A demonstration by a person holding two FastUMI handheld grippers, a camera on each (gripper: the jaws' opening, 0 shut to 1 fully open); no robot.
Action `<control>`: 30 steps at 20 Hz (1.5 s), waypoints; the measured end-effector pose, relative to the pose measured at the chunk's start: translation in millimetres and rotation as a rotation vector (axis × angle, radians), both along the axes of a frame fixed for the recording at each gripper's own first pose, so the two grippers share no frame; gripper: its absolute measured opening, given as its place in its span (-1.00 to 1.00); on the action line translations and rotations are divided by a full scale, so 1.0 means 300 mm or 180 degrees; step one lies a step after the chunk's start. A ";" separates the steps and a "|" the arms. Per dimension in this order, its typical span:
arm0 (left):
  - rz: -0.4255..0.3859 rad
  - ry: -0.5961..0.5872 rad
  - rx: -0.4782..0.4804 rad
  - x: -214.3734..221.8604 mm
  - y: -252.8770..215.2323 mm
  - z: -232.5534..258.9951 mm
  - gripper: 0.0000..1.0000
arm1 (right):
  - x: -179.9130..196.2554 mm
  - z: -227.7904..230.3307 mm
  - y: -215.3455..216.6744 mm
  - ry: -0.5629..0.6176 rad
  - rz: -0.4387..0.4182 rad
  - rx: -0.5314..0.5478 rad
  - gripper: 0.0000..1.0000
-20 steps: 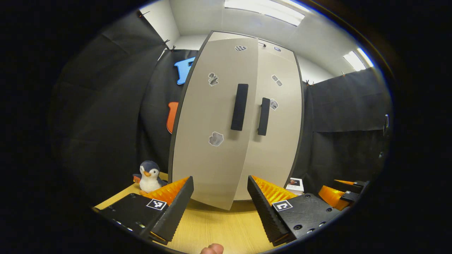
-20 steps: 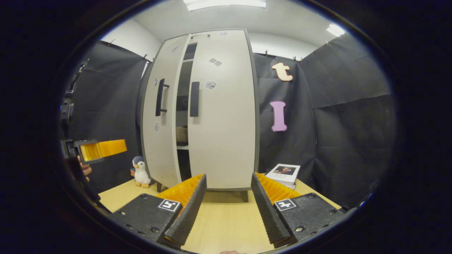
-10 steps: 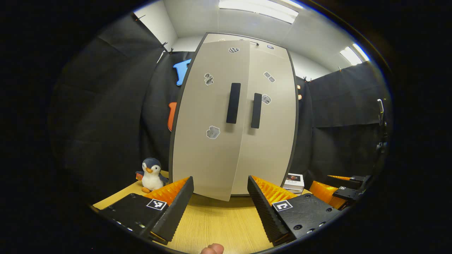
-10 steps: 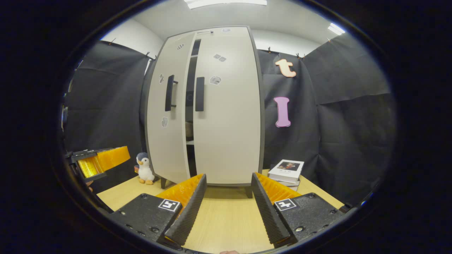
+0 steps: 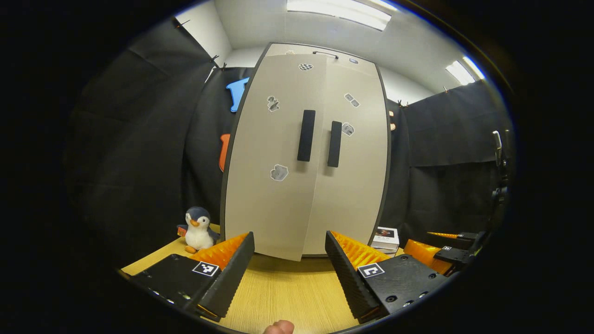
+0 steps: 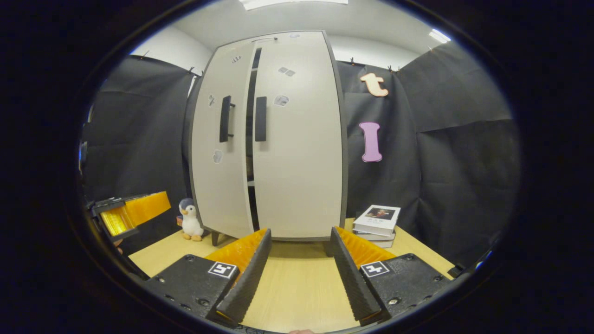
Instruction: Grab one shoe with the right hand and put it into the shoe cabinet, grab the other shoe with the left hand and put it into the shoe cabinet; then close the right door with the right hand and the left door with the left hand.
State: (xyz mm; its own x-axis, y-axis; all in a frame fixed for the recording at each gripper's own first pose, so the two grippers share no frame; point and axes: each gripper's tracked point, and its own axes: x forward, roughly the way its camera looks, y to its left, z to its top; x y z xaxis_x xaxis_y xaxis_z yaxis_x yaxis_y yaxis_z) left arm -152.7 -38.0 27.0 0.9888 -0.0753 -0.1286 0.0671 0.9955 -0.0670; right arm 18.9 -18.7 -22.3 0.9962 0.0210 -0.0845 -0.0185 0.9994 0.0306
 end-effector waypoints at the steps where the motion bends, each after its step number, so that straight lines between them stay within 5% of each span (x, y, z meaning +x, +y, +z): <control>1: 0.0005 -0.0002 0.0002 0.003 0.004 0.000 0.86 | 0.001 0.001 -0.001 -0.0001 -0.0004 -0.0001 0.65; 30: -0.0013 0.0031 0.0038 0.016 -0.017 -0.011 0.86 | 0.021 -0.009 -0.007 0.0038 -0.0023 0.0014 0.65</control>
